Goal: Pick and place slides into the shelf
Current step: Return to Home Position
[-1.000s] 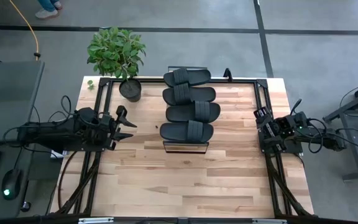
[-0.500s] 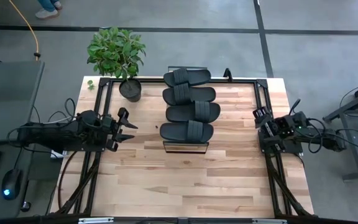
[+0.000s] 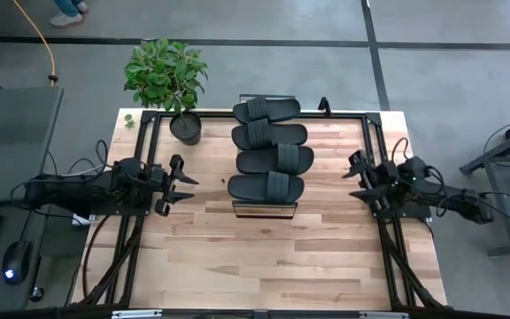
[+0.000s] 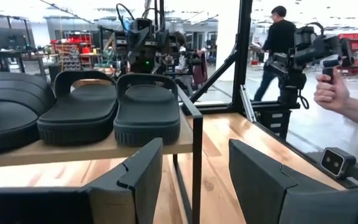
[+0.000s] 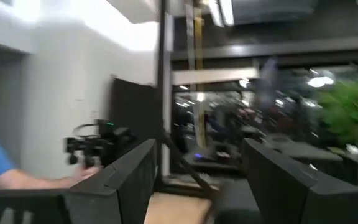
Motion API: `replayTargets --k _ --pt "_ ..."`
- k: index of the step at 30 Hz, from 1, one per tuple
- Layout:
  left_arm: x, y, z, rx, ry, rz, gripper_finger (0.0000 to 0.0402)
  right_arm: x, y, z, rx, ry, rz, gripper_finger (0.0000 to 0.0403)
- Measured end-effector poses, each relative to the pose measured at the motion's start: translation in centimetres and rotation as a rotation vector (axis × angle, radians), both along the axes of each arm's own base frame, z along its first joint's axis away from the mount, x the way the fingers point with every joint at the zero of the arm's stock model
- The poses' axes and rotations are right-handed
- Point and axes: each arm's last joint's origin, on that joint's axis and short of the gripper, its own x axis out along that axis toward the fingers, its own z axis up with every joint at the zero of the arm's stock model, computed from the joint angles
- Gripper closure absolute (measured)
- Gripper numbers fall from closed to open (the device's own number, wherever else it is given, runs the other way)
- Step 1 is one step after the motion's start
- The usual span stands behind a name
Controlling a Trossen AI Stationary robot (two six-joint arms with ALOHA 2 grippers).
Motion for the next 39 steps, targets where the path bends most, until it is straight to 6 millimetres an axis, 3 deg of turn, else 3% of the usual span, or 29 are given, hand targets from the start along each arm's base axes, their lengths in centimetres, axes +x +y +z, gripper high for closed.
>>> replayTargets --k 8,16,29,39 --pt "0.0 0.1 -0.4 -0.011 0.037 0.041 0.0234 0.6 -1.1 -1.4 0.161 0.157 -0.202 0.0174" --pt "0.0 0.1 -0.4 -0.012 0.042 0.045 0.0234 1.0 -1.0 -2.0 0.215 0.196 -0.345 0.0174" --pt "0.0 0.2 -1.2 -0.001 0.122 0.056 0.0234 1.3 -0.4 -3.1 0.125 0.304 -0.369 0.0174" --pt "-0.1 0.2 -2.0 0.013 0.200 0.067 0.0234 1.4 -0.5 -5.0 0.098 0.493 -0.433 0.0174"
